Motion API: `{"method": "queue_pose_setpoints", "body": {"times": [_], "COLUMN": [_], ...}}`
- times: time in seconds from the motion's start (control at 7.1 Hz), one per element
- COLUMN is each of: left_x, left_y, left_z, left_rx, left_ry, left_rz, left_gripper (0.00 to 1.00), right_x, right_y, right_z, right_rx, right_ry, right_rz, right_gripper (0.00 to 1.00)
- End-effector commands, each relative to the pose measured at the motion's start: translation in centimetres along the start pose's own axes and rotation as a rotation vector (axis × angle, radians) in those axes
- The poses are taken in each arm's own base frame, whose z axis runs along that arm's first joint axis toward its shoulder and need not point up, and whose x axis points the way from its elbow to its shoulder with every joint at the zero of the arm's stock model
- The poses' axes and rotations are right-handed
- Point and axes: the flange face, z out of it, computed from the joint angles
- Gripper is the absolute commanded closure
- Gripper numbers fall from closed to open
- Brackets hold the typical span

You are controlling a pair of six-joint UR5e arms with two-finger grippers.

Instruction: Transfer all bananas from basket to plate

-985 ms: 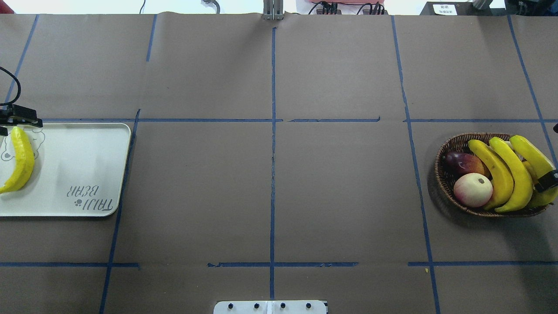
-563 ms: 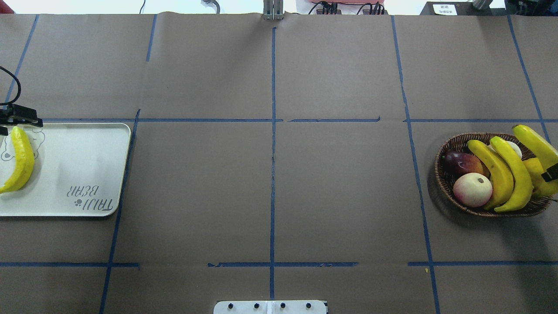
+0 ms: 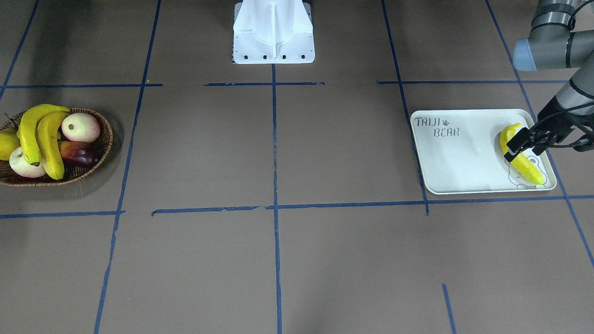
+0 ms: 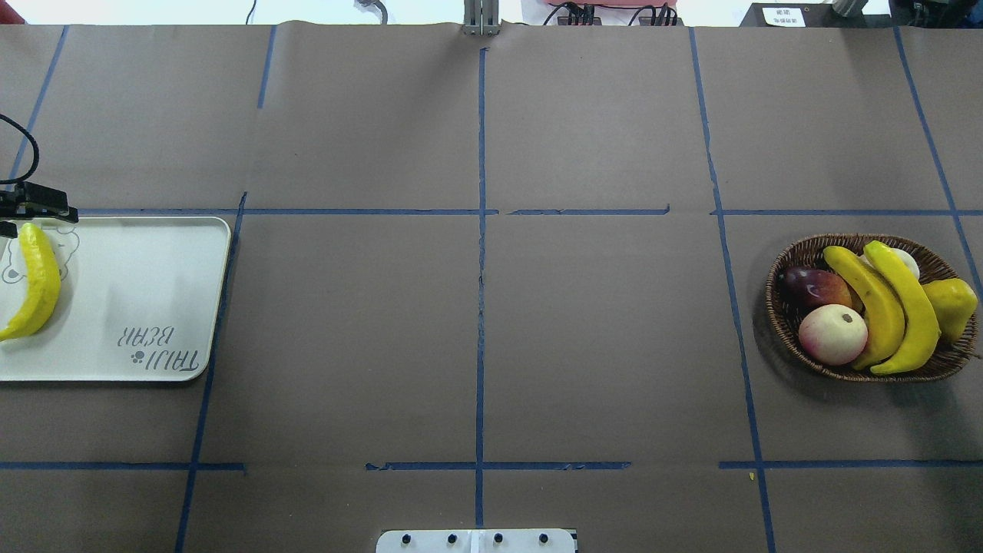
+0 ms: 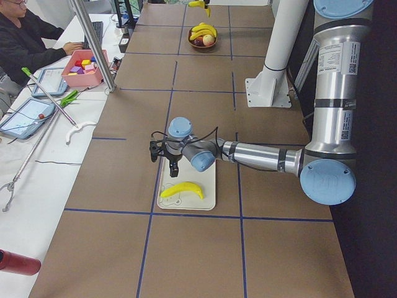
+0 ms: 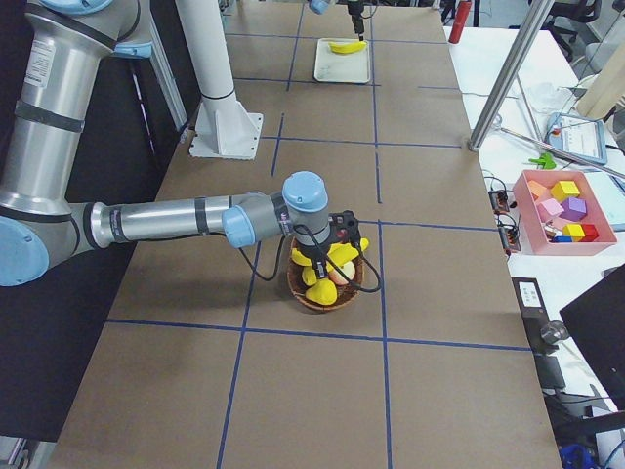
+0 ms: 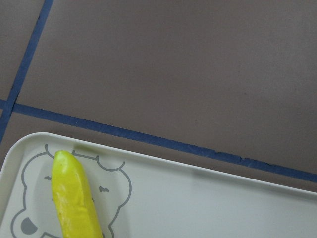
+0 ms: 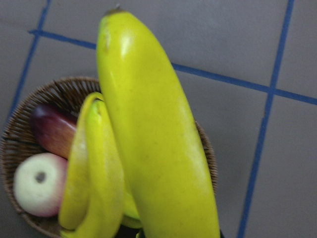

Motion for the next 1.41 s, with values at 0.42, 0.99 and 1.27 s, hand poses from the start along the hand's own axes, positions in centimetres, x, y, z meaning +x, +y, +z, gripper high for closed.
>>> {"method": "queue_pose_setpoints", "body": {"times": [0.42,0.99,1.27], "left_x": [21.5,34.5,40.6], "left_y": [0.4,5.7,9.7], "left_z": [-3.2,-6.2,-6.7], "left_rx": [-0.075,-0.191,-0.258], "left_ry": [0.282,0.568,0.628], "left_rz": [-0.300,-0.263,-0.191], "left_gripper": [0.01,0.01,0.01], "right_x": [-33.5,-53.9,-56.8], "right_y": [-17.8,-10.9,-8.4], "right_z": [-1.2,7.1,8.9], "right_rx": [-0.109,-0.129,-0.099], "right_ry": [-0.385,-0.375,-0.404], "right_rz": [0.407,0.322,0.271], "right_gripper": [0.99,0.98,0.98]}}
